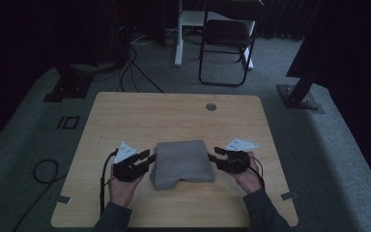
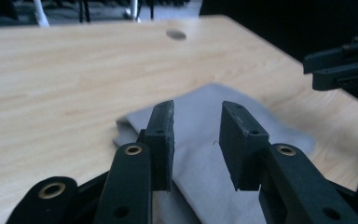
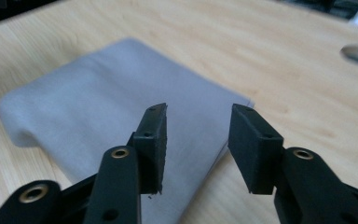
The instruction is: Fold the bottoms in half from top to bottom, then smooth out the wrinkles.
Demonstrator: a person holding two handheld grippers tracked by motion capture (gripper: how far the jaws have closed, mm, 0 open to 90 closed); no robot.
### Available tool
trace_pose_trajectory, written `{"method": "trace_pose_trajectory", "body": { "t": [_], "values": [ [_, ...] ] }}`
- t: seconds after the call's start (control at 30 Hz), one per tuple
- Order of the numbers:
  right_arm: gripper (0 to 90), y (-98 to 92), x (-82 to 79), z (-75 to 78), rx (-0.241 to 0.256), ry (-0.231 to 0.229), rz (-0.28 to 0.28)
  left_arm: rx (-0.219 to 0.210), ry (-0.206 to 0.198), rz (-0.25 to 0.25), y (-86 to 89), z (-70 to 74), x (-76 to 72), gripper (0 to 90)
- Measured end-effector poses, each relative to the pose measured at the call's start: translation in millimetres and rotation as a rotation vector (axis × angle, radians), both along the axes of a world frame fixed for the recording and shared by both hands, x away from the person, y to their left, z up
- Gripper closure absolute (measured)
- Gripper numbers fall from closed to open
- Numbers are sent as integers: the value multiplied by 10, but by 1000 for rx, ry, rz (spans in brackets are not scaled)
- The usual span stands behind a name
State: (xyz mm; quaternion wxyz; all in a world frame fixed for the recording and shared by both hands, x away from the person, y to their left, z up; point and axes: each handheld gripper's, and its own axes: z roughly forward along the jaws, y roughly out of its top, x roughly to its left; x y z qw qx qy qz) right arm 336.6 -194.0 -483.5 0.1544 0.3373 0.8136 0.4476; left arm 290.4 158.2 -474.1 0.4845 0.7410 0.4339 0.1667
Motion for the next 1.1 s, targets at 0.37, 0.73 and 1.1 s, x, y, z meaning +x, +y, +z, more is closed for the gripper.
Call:
{"method": "trace_pose_trajectory", "body": {
  "t": [0.37, 0.73, 1.1],
  "values": [
    [533, 334, -36, -472, -101, 108, 62, 187, 78, -136, -548, -411, 33, 611],
    [536, 412, 46, -547, -127, 119, 42, 190, 93, -95, -536, -519, 134, 616],
    [544, 626, 415, -604, -167, 102, -7, 166, 117, 34, -394, -597, 554, 618]
  ]
}}
